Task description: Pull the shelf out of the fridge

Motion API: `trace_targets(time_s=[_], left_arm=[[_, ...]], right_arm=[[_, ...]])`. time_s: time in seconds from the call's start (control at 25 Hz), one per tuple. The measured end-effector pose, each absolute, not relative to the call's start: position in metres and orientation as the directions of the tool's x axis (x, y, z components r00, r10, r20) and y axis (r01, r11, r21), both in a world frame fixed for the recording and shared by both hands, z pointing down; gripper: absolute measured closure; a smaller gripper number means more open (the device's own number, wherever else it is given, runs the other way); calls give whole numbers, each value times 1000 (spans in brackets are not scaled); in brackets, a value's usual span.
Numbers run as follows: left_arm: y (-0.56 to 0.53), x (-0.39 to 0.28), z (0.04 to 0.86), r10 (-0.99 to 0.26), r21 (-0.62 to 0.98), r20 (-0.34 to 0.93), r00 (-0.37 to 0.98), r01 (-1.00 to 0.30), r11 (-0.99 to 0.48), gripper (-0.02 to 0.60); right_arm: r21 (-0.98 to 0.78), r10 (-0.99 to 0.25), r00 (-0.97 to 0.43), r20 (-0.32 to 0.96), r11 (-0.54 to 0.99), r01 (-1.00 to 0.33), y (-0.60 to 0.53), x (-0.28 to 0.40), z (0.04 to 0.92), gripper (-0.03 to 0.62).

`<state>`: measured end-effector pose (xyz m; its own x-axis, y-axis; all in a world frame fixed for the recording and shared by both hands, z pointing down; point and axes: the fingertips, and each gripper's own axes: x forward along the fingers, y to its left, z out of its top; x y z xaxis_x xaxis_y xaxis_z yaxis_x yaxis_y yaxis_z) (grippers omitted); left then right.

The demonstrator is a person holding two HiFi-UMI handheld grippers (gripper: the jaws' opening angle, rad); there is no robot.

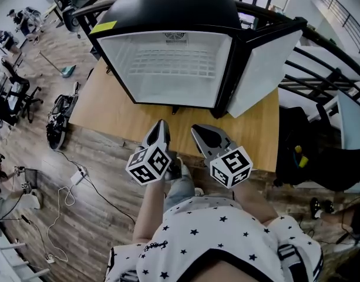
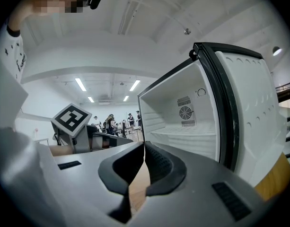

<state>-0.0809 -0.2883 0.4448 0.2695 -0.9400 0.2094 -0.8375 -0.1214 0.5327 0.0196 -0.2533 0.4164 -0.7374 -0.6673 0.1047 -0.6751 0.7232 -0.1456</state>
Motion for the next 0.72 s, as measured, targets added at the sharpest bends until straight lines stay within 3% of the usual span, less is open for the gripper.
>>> trace_targets(time_s=[0.72], left_arm=[[-397, -92, 469, -920, 661, 215, 328, -742, -110, 575]], right_arm=[[-135, -699, -708, 103, 695, -706, -334, 12, 422, 571]])
